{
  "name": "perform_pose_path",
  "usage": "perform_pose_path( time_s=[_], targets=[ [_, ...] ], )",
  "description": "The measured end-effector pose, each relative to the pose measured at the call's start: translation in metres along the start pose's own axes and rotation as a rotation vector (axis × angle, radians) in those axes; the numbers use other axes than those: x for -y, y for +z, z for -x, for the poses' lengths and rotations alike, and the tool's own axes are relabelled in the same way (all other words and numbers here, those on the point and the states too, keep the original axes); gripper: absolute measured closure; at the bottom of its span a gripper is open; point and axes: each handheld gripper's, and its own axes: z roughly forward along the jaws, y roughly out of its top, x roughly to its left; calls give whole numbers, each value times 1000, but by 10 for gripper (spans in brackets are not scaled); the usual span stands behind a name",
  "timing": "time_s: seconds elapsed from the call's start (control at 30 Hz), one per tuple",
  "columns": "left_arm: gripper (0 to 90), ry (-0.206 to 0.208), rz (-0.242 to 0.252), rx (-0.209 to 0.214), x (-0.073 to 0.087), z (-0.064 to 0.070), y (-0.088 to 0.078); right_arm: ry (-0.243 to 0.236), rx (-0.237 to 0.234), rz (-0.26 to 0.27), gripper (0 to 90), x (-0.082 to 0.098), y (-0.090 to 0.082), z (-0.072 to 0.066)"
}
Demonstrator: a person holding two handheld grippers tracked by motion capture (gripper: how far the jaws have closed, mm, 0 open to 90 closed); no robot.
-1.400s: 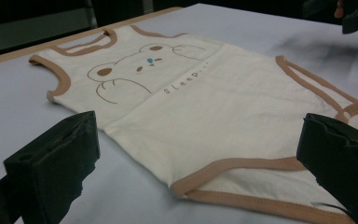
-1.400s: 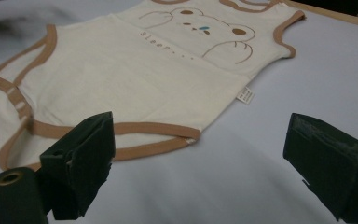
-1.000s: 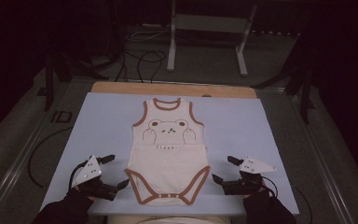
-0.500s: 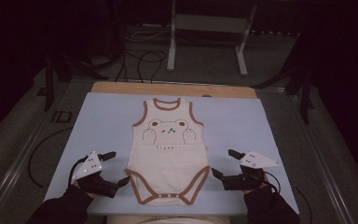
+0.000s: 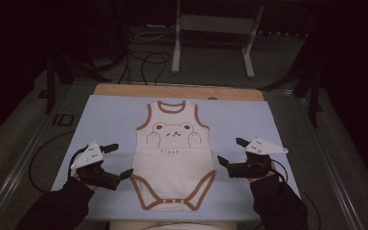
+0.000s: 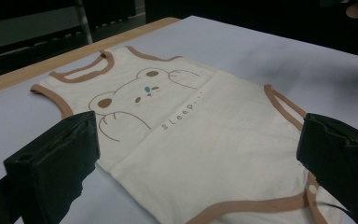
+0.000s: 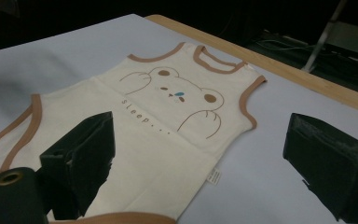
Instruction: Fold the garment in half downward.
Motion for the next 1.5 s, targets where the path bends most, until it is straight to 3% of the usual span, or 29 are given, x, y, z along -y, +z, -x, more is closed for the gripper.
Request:
perform_pose_path(
  time_s=[0.47,1.13,1.37,1.5],
  targets=[
    [3,-23,-41,8,-7,-17,20,-5,-28,-41,89,-8,30,5],
    [3,-69,-90,12,2,-35,49,20,-49,-109,89,0,75,16],
    [3,-78,-143,1,7,-40,61,31,-44,-126,89,7,87,19],
    [3,-93,-189,-35,12,-44,69,39,-48,-149,89,12,92,21]
  ],
)
